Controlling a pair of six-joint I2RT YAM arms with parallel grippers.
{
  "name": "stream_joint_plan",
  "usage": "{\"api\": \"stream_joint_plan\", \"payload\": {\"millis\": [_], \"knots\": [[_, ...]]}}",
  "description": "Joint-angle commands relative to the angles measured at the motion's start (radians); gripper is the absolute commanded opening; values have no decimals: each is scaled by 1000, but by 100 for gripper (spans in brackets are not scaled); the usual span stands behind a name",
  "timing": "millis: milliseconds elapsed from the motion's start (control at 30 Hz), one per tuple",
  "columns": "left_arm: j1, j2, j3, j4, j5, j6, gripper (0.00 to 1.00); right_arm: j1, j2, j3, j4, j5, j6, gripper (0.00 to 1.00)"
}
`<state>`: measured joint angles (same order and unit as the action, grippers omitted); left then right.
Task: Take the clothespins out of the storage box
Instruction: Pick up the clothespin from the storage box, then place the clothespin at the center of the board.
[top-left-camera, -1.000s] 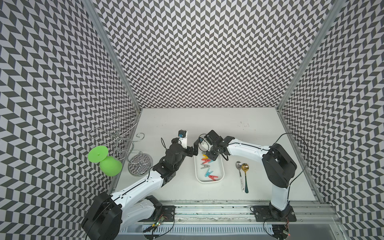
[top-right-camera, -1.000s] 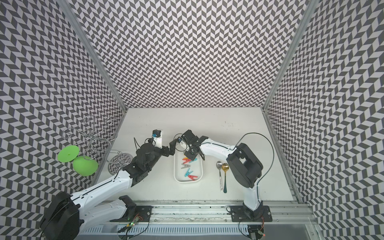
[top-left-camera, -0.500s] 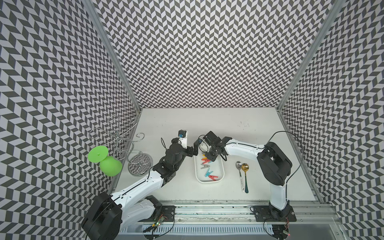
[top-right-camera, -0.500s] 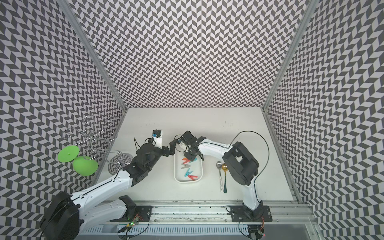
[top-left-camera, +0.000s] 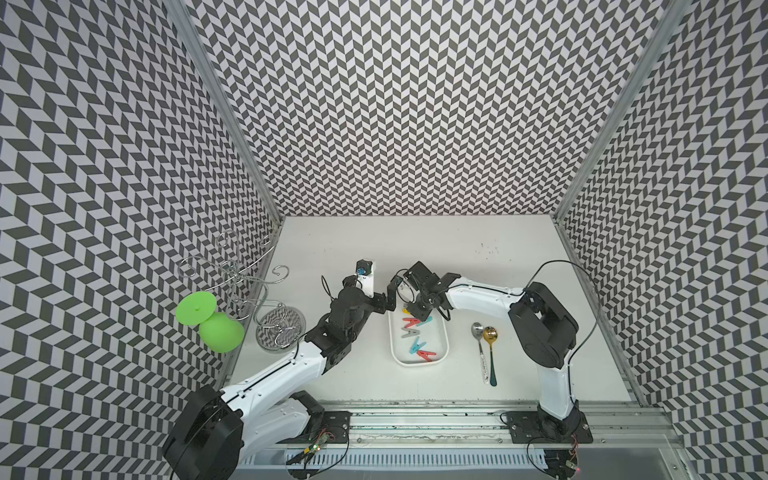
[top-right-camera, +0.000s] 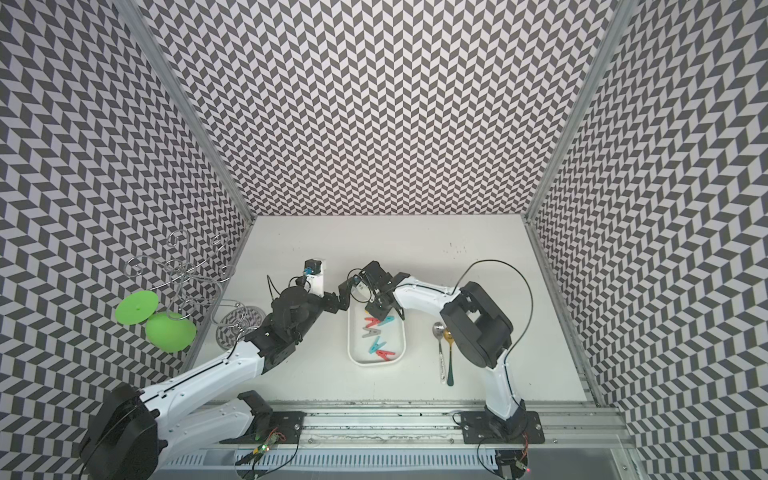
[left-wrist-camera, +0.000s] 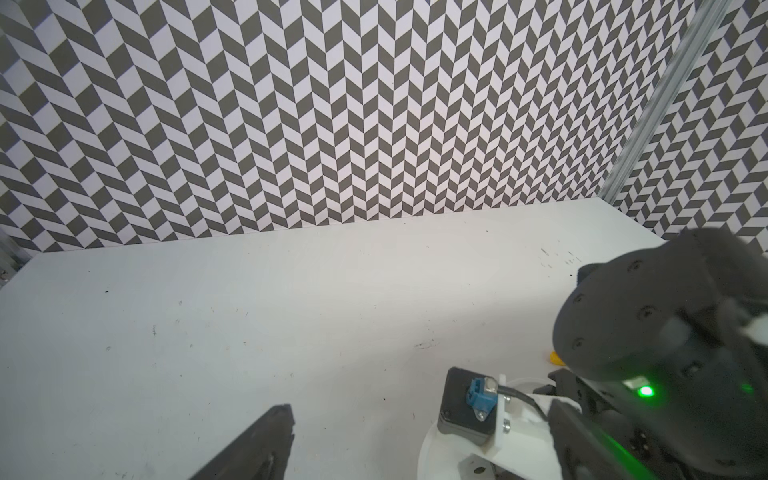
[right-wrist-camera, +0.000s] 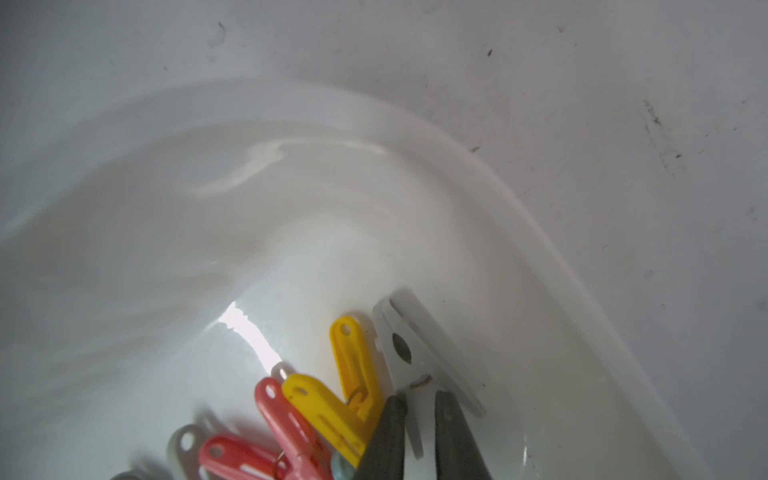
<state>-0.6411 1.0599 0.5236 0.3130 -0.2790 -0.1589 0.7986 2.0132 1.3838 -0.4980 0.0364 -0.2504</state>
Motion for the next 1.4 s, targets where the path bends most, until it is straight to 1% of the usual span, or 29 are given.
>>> {"api": "stream_joint_plan", "payload": {"millis": [0,167,400,567,733,867,1000,1167,1233,1367], "knots": [[-2,-20,-9,27,5,-7,99,7,38,10,5,19,14,18],[-2,-18,-9,27,5,-7,99,7,47,11,2,22,16,17],[-2,-18,-10,27,4,-8,100,2,26,13,-4,-10,23,7],[-2,-17,-10,28,4,-7,100,-1,-34,-3,8,-24,26,5],[-2,-20,-10,28,3,-7,99,-2,-133,-52,44,-33,51,5],[-2,-18,-10,28,5,-7,100,-14,-226,-110,85,-9,123,5],[-2,-15,-10,28,6,-8,100,-37,-314,-178,124,40,239,6],[-2,-10,-9,32,10,-11,100,-82,-407,-262,144,70,381,6],[-2,-5,-9,34,12,-11,99,-109,-425,-286,141,67,432,7],[-1,1,-7,32,15,-12,99,-160,-432,-326,147,11,510,7]]}}
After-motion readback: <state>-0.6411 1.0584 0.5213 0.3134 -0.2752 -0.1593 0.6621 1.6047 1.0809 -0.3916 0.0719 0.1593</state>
